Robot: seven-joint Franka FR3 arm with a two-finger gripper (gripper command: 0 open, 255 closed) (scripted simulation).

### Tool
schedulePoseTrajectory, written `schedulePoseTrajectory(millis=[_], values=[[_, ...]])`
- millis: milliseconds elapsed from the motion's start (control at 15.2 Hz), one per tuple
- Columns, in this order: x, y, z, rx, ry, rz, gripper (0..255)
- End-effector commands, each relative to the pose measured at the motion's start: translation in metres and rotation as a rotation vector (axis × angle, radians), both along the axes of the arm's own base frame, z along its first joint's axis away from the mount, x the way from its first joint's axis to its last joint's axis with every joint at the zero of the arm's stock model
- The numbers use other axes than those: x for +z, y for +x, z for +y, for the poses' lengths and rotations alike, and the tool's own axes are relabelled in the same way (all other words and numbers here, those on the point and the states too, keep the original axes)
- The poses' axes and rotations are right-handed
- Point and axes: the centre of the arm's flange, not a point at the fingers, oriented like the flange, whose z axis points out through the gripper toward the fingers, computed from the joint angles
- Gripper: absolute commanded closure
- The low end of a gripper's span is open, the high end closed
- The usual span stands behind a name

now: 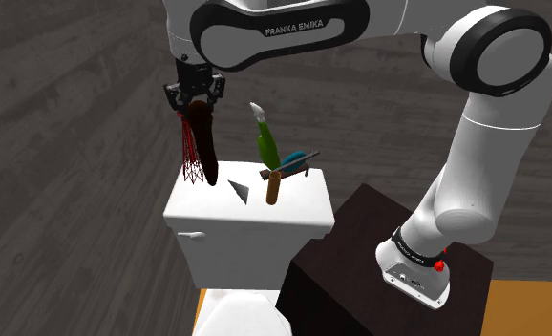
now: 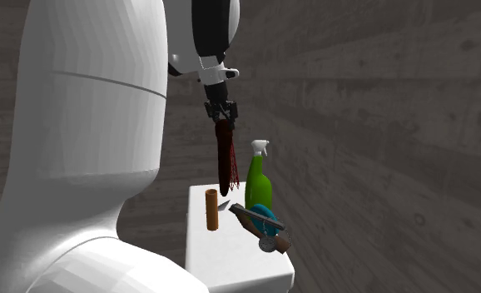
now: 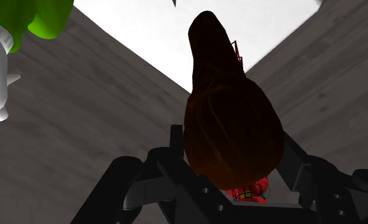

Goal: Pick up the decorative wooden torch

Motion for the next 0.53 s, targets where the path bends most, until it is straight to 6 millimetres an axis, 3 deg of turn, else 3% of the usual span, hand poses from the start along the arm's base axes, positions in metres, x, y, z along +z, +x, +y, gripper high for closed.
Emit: schedulePoseTrajectory(millis=[0, 462], values=[[0.004, 0.000, 0.000, 0.000, -0.001, 0.002, 255], [0.041, 0.000, 0.000, 0.000, -0.001, 0.002, 255]])
